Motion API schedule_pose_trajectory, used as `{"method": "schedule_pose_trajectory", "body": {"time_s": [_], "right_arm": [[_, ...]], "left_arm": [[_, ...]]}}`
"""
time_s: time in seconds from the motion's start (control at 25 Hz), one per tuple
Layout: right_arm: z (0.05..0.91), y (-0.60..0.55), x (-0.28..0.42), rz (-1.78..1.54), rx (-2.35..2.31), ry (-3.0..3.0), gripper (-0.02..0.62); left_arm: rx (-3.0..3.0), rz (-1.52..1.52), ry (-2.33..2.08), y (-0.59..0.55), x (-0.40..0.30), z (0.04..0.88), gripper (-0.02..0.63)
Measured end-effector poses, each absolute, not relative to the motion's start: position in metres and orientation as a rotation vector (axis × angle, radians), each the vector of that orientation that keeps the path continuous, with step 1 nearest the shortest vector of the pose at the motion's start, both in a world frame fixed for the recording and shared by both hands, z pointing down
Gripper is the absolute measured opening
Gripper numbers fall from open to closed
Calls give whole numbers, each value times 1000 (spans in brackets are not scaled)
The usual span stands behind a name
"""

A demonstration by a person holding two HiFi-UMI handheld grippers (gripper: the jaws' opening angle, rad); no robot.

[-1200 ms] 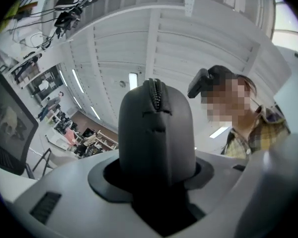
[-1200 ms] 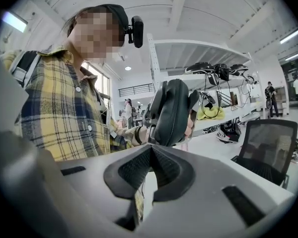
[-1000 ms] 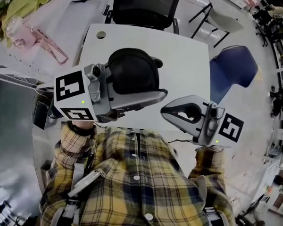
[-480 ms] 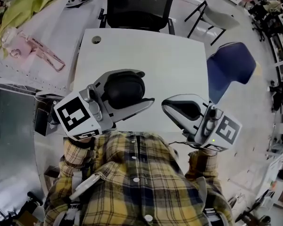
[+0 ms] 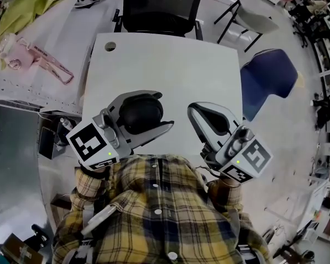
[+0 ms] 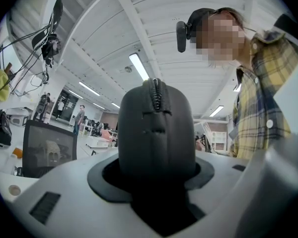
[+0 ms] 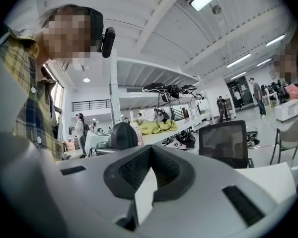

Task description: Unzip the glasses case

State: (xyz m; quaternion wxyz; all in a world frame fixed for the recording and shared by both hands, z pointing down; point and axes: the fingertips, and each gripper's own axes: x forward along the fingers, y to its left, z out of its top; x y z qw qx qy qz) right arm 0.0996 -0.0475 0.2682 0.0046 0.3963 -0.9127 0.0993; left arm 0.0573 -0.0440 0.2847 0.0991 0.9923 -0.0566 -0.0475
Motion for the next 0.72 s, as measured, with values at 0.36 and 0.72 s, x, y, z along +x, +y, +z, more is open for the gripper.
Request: {"method": "schedule_pose_trajectory", "body": {"time_s": [0.36,0.72], "right_arm": [[271,-56,97,301,1282,-2820,-2],[274,-59,94,309,1273,-2820,-2]], "left_arm": [[2941,-123,-175,-45,58,287,247],[2945,-123,-167,-46,59,285,247]]}}
